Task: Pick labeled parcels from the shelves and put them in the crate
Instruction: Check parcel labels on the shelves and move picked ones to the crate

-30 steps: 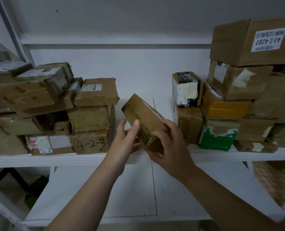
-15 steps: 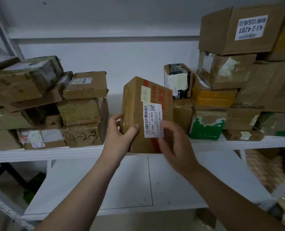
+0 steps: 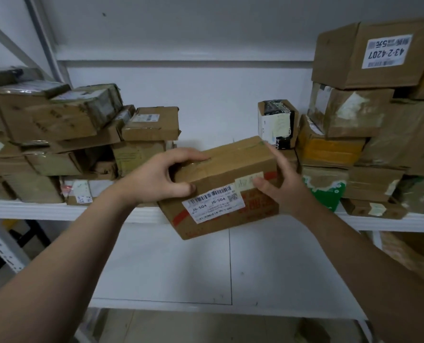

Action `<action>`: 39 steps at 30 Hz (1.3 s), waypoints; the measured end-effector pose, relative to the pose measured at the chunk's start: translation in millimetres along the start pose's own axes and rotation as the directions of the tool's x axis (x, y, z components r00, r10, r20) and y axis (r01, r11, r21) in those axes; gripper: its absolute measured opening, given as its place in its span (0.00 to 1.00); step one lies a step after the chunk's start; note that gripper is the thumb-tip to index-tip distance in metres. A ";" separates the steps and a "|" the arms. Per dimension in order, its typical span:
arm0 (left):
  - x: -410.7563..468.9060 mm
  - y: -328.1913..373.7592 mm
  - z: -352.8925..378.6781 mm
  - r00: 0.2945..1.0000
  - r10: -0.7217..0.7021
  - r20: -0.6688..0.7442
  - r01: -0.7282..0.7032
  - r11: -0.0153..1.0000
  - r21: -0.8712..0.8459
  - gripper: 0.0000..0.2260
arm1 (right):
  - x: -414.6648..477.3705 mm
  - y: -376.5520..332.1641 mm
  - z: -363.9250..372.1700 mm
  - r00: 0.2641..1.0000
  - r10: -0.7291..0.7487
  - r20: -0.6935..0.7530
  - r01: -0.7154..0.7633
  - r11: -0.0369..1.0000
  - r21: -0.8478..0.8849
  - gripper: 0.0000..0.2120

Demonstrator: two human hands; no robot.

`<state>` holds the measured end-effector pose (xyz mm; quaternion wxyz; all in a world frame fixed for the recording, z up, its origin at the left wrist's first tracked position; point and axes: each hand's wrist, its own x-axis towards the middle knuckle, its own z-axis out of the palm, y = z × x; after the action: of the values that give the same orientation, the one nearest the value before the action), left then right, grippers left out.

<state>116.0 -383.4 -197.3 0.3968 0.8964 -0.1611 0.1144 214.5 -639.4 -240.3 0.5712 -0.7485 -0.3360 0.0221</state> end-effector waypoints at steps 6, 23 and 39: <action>2.8 3.2 7.8 0.949 0.256 -0.186 -0.111 0.819 0.563 0.21 | -8.2 6.4 14.4 0.969 -0.012 -0.246 0.063 0.978 0.200 0.33; -50.3 -10.7 57.5 0.640 -0.108 -0.761 0.197 0.980 0.026 0.27 | -25.2 -15.9 50.8 0.963 0.030 -0.268 0.055 0.951 0.305 0.27; -78.0 -12.8 43.9 0.711 -0.126 -0.691 0.077 0.992 -0.102 0.32 | -70.3 -28.8 88.5 0.912 0.070 -0.405 0.055 0.956 0.289 0.32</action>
<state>52.3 -392.7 -260.8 0.4631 0.7814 0.0456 0.4157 109.6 -598.7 -270.6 0.7338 -0.6444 -0.1983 -0.0837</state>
